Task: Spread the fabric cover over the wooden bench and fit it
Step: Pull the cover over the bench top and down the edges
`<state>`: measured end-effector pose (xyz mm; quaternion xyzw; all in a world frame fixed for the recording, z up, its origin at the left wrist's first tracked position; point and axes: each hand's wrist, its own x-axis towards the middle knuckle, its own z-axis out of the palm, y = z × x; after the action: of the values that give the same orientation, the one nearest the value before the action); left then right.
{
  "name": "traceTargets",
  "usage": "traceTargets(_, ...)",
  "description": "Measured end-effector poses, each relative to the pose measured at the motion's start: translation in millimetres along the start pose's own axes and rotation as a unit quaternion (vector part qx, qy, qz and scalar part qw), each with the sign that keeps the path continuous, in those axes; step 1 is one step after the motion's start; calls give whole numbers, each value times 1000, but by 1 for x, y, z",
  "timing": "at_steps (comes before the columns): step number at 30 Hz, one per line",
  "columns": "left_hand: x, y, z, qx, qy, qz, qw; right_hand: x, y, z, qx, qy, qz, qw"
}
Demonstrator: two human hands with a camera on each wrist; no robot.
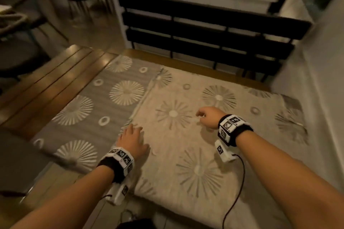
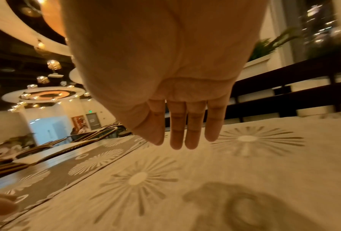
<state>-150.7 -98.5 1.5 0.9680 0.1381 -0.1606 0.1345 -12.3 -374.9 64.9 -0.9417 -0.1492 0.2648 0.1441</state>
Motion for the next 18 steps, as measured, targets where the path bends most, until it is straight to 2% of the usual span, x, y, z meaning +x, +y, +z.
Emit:
traceTargets(2, -1, -41, -2, -21, 10, -35, 999, 32, -43, 6, -32, -22, -20, 999)
traceTargets(5, 2, -87, -11, -49, -9, -73, 996, 79, -105, 19, -72, -42, -45, 996)
traceTargets(7, 8, -106, -19, -47, -35, -68, 996, 111, -142, 26, -102, -44, -58, 992)
traceTargets(12, 17, -112, -30, 20, -122, 7, 992, 173, -201, 32, -131, -22, -50, 990)
traceTargets(14, 22, -108, -32, 35, -154, 7, 987, 193, -211, 33, -129, -19, -36, 991)
traceTargets(18, 33, -104, -33, 41, -150, -12, 988, 222, -218, 36, -141, -10, -19, 990)
